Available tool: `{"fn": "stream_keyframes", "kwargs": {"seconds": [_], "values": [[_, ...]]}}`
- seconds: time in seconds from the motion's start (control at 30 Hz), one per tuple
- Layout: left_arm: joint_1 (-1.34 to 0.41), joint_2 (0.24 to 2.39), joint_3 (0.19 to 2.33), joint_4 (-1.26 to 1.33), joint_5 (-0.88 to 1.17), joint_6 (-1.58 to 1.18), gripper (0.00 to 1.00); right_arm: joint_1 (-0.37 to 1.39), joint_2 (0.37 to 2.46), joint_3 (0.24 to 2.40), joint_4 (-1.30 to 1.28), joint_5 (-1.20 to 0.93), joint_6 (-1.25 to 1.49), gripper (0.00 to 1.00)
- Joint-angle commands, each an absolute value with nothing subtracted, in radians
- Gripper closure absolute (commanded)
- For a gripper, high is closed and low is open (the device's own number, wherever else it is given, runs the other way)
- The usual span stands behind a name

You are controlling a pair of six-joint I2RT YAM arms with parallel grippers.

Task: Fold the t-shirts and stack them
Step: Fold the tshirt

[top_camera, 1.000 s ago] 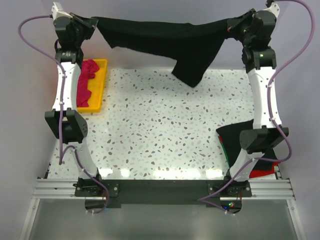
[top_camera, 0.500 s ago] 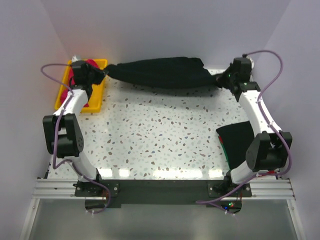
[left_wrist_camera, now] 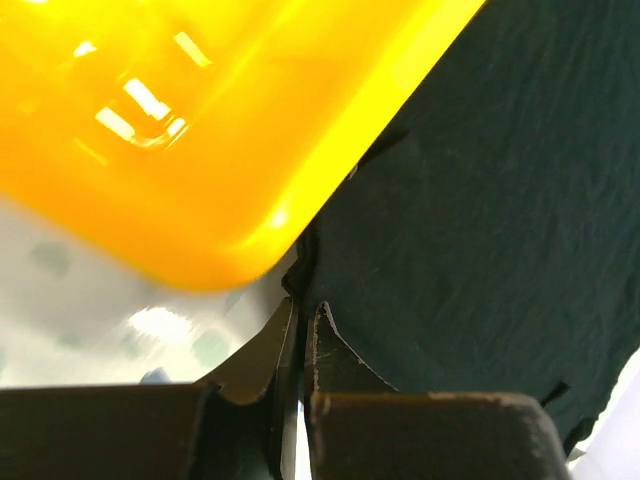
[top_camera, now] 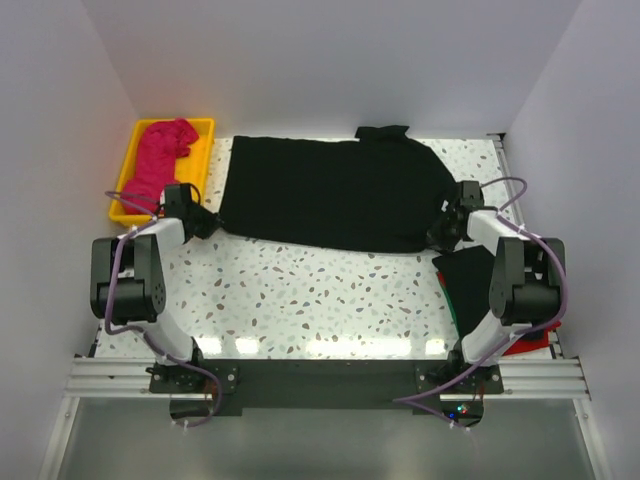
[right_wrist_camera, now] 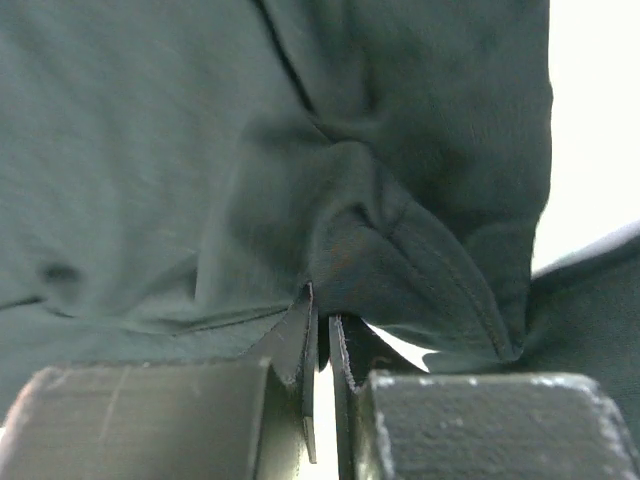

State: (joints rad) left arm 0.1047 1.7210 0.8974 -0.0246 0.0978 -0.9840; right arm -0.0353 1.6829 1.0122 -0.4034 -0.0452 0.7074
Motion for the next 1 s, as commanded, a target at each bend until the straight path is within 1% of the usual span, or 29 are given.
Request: {"fn": "stream_keyframes", "kwargs": {"seconds": [0.0,0.07,0.1,0.2,0.23,0.27,0.33,0.4,0.43,0.47,0.5,0.57,0.6,0.7,0.8,0.9,0.97], "values": [[0.118,1.615,0.859,-0.058,0.012,-0.954,1.0,-0.044,1.663,0.95,-0.387,-0.072,0.678,0.96],[0.12,1.579,0.841,-0.069,0.003,-0.945,1.0,-0.044,1.628,0.905,-0.379,-0.075,0.673,0.91],[0.123,1.569,0.822,-0.072,0.003,-0.942,1.0,-0.044,1.612,0.894,-0.38,-0.071,0.672,0.84],[0.123,1.531,0.796,-0.089,0.003,-0.933,1.0,-0.044,1.546,0.874,-0.403,-0.06,0.664,0.71],[0.123,1.52,0.789,-0.09,0.003,-0.93,0.97,-0.044,1.528,0.871,-0.42,-0.051,0.663,0.64],[0.123,1.499,0.779,-0.094,0.003,-0.928,0.94,-0.046,1.501,0.874,-0.431,-0.046,0.657,0.61],[0.124,1.48,0.761,-0.11,-0.026,-0.922,0.93,-0.044,1.473,0.879,-0.471,-0.044,0.65,0.54],[0.127,1.457,0.756,-0.153,-0.047,-0.917,0.9,-0.044,1.425,0.89,-0.501,-0.049,0.641,0.52],[0.129,1.448,0.755,-0.164,-0.049,-0.914,0.8,-0.046,1.407,0.89,-0.527,-0.054,0.638,0.51],[0.129,1.425,0.755,-0.195,-0.055,-0.908,0.75,-0.045,1.381,0.891,-0.537,-0.069,0.637,0.5],[0.13,1.41,0.758,-0.205,-0.06,-0.905,0.66,-0.044,1.335,0.893,-0.549,-0.071,0.635,0.49],[0.13,1.359,0.762,-0.224,-0.06,-0.885,0.58,-0.044,1.29,0.899,-0.566,-0.071,0.631,0.46],[0.13,1.342,0.778,-0.245,-0.058,-0.879,0.51,-0.046,1.267,0.91,-0.56,-0.074,0.629,0.44],[0.129,1.287,0.805,-0.253,-0.045,-0.853,0.48,-0.038,1.285,0.949,-0.538,-0.104,0.627,0.44],[0.103,1.288,0.819,-0.198,0.023,-0.847,0.47,0.021,1.373,1.017,-0.532,-0.06,0.63,0.44],[0.042,1.376,0.892,-0.19,0.044,-0.831,0.48,0.101,1.474,1.093,-0.511,-0.017,0.637,0.45],[0.011,1.457,0.951,-0.19,0.057,-0.827,0.48,0.12,1.547,1.144,-0.482,-0.003,0.638,0.45]]}}
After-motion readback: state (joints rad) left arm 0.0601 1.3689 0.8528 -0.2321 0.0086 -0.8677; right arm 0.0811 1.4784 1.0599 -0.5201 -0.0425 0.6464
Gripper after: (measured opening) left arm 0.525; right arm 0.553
